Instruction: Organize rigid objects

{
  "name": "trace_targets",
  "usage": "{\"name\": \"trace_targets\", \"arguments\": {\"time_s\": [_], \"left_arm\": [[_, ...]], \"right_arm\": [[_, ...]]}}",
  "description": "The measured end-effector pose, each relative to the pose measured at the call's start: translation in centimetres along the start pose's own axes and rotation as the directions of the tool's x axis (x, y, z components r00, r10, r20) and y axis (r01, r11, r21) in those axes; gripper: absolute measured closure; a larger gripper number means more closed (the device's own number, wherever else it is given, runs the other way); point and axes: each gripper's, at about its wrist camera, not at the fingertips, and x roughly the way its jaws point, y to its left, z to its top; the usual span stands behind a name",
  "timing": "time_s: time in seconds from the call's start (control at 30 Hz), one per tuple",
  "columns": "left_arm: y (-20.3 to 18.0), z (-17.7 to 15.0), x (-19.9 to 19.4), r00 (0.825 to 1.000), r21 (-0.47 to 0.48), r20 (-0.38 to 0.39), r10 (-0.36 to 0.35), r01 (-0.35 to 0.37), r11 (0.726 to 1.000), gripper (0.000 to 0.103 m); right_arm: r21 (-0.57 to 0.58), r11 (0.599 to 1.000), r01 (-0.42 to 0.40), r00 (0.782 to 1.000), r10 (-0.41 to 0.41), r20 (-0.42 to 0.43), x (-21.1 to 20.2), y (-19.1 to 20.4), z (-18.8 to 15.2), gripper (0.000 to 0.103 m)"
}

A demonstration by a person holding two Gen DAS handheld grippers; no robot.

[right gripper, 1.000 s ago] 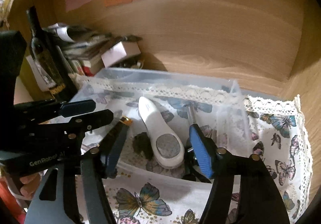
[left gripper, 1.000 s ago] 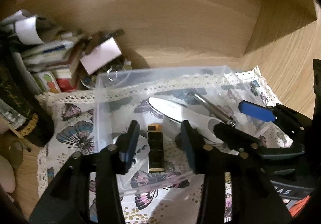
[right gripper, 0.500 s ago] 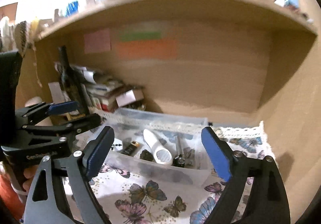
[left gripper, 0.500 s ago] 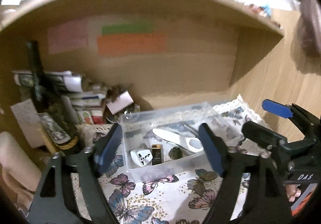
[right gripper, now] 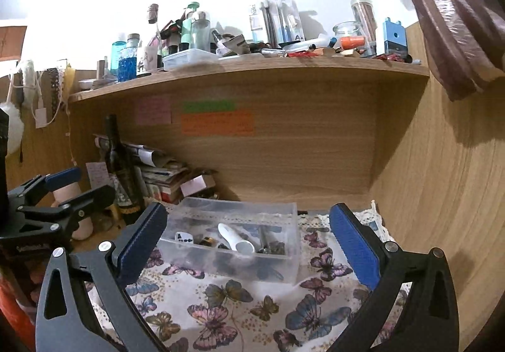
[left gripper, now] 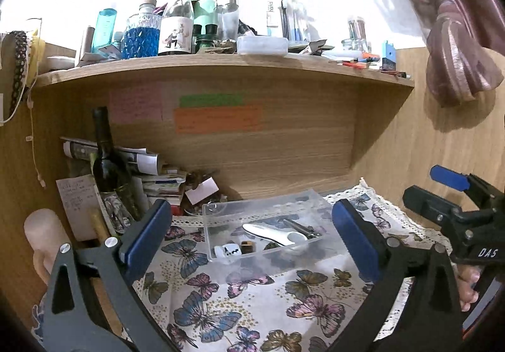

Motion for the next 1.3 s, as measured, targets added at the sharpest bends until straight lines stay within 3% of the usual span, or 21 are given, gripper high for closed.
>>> {"name": "trace_targets", "arguments": {"time_s": [1.3], "left_arm": [[0.07, -0.02, -0.55, 1.0, -0.015, 0.001, -0.005, 0.005, 1.0, 0.0]], "right_arm": [[-0.004, 1.0, 0.003, 1.0, -0.003, 0.017, -0.67, 0.24, -0.09, 0.0]]}}
